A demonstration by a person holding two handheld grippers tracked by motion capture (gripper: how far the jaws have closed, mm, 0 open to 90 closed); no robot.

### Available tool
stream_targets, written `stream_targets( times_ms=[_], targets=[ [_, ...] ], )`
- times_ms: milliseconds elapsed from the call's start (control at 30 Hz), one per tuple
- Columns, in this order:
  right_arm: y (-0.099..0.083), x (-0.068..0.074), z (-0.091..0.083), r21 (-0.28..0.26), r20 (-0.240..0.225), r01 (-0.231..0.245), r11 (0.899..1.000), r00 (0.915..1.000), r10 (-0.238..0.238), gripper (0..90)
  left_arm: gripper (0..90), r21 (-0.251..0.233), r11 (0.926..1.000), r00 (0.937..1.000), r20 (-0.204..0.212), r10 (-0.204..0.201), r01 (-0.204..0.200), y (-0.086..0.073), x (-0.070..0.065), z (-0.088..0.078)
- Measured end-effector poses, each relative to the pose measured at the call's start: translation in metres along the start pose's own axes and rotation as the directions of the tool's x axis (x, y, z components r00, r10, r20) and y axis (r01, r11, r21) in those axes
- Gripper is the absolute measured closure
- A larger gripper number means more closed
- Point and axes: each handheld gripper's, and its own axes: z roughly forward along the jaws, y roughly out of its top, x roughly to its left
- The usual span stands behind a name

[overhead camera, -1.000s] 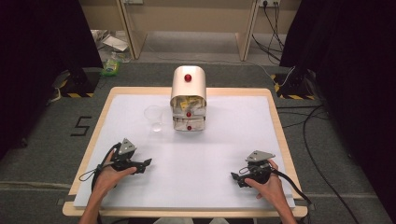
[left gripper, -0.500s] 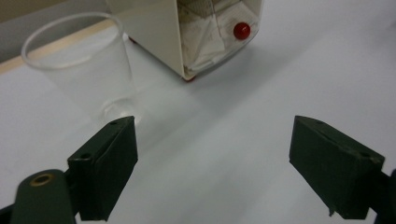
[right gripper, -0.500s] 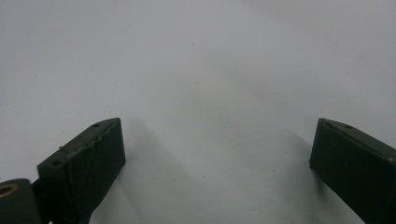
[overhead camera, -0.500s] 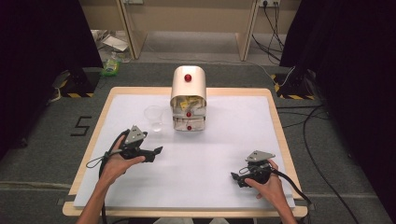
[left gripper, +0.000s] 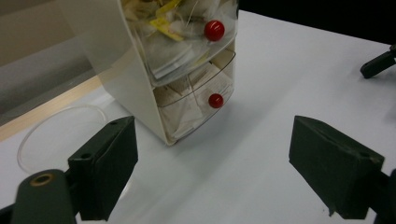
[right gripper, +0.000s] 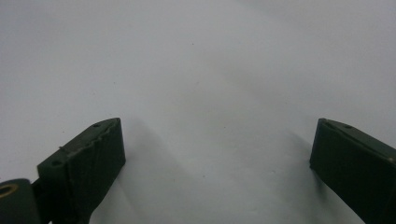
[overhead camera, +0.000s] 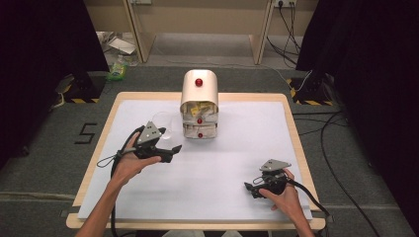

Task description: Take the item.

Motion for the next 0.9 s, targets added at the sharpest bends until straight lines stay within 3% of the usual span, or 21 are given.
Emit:
stream_targets(
  times_ms=[167, 500, 900],
  targets=[
    [0.000, 0.000, 0.000, 0.000, 0.000, 0.000, 1.000, 1.0000, 0.000, 3.9, 15.5, -0.026, 0.9993, 0.9996, 0.014, 0.026, -0.025, 0.019, -0.002, 0.009],
    [0.000, 0.000, 0.000, 0.000, -0.001, 0.000, 1.000, 1.0000, 0.000, 3.9, 15.7, -0.046, 0.9984, 0.9979, 0.054, 0.037, -0.034, 0.042, -0.005, 0.023],
    [0.000, 0.000, 0.000, -0.001, -0.001, 0.000, 1.000, 1.0000, 0.000, 3.9, 15.7, -0.051, 0.9973, 0.9966, 0.059, 0.057, -0.054, 0.055, -0.006, 0.045]
  ],
)
